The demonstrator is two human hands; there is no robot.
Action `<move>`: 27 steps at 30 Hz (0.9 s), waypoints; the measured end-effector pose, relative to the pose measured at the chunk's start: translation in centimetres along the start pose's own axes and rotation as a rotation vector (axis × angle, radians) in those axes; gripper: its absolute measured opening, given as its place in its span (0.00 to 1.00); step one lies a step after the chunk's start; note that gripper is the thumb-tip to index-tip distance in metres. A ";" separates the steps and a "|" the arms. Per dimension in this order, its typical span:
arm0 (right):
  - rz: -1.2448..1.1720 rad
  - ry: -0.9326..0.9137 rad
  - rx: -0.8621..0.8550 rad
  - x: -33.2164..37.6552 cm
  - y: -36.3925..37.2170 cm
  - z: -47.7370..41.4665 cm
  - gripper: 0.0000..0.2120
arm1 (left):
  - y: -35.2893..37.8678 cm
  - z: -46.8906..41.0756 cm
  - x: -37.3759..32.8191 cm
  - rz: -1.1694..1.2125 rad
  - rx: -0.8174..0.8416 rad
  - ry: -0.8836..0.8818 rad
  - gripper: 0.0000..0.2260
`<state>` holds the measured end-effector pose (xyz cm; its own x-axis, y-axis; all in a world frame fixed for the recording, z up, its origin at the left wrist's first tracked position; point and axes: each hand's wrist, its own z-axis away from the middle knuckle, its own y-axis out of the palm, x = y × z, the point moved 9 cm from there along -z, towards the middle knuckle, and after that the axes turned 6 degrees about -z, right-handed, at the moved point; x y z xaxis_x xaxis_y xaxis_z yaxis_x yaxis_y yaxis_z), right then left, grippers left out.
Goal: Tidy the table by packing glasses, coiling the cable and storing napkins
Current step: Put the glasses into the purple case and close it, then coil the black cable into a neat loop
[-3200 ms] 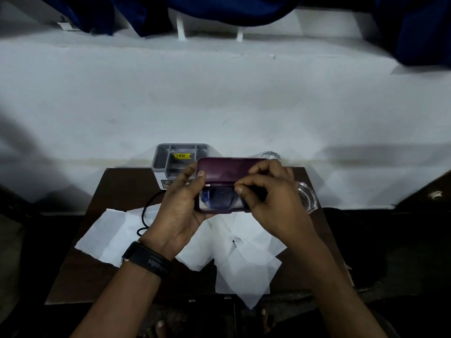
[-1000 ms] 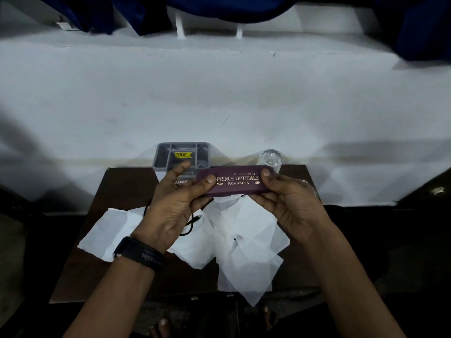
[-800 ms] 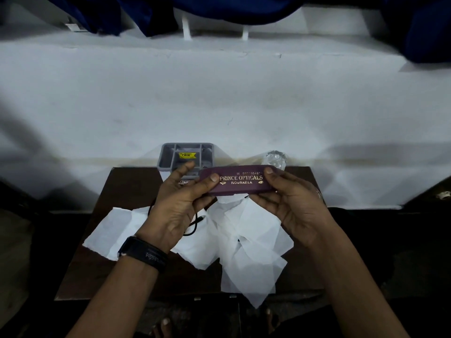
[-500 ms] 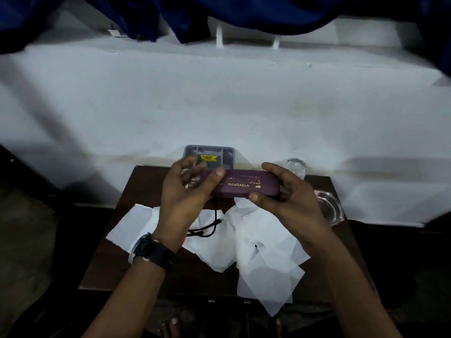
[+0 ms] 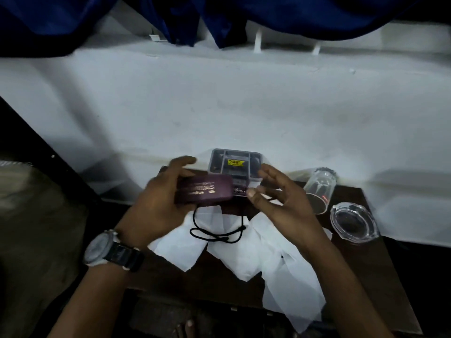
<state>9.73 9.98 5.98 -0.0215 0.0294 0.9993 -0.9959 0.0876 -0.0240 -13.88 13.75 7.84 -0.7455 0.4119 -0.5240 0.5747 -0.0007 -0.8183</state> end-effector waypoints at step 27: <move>0.039 -0.093 -0.298 -0.7 -4.3 -1.6 0.13 | 6.2 -7.6 11.8 -0.192 0.328 -0.255 0.45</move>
<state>14.14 11.20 5.34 -0.0806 -0.0515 0.9954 -0.9247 0.3767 -0.0554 -16.56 25.58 -1.58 -0.9110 0.1949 -0.3635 0.3118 -0.2517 -0.9162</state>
